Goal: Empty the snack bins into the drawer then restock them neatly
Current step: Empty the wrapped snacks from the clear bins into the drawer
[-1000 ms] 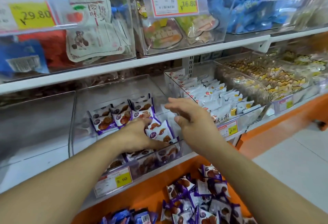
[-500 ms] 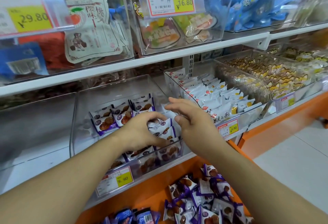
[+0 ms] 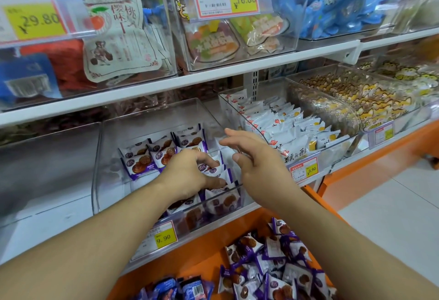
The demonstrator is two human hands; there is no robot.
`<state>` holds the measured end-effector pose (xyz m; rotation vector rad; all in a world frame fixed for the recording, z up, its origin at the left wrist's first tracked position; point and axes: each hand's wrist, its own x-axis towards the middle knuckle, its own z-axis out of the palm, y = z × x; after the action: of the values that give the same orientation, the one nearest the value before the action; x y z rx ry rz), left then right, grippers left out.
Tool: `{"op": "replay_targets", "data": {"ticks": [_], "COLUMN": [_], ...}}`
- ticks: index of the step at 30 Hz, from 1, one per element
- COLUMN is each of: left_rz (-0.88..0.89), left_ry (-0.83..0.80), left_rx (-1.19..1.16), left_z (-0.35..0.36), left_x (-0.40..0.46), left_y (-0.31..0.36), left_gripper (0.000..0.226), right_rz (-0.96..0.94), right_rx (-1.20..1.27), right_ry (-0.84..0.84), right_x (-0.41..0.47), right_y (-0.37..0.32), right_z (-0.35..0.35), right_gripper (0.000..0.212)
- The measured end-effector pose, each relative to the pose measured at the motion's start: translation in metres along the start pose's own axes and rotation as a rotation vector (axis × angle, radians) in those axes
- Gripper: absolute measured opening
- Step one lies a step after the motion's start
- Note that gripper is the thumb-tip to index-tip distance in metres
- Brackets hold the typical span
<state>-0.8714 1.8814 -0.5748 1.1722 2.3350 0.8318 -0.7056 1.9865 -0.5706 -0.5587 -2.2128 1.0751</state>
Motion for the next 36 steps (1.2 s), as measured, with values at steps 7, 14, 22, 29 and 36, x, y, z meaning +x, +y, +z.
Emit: {"op": "replay_targets", "data": {"ticks": [7, 14, 22, 29, 36], "left_rz": [0.016, 0.128, 0.096, -0.011, 0.064], "left_ry": [0.217, 0.509, 0.138, -0.094, -0.303], "left_rx": [-0.089, -0.304, -0.253, -0.239, -0.291], "left_z": [-0.023, -0.068, -0.001, 0.125, 0.146], "left_x": [-0.017, -0.085, -0.188, -0.171, -0.13], "left_y": [0.007, 0.013, 0.009, -0.021, -0.001], "left_gripper": [0.031, 0.032, 0.038, 0.03, 0.112], "right_rz": [0.014, 0.011, -0.004, 0.0, -0.01], "right_rx": [0.018, 0.033, 0.001, 0.001, -0.014], "right_ry": [-0.009, -0.028, -0.054, -0.072, -0.076], "right_x": [-0.002, -0.001, 0.002, 0.001, 0.0], "right_y": [-0.004, -0.003, -0.003, 0.0, 0.0], "right_z": [-0.001, -0.003, -0.003, -0.003, -0.005], "right_gripper": [0.043, 0.042, 0.043, 0.043, 0.042]}}
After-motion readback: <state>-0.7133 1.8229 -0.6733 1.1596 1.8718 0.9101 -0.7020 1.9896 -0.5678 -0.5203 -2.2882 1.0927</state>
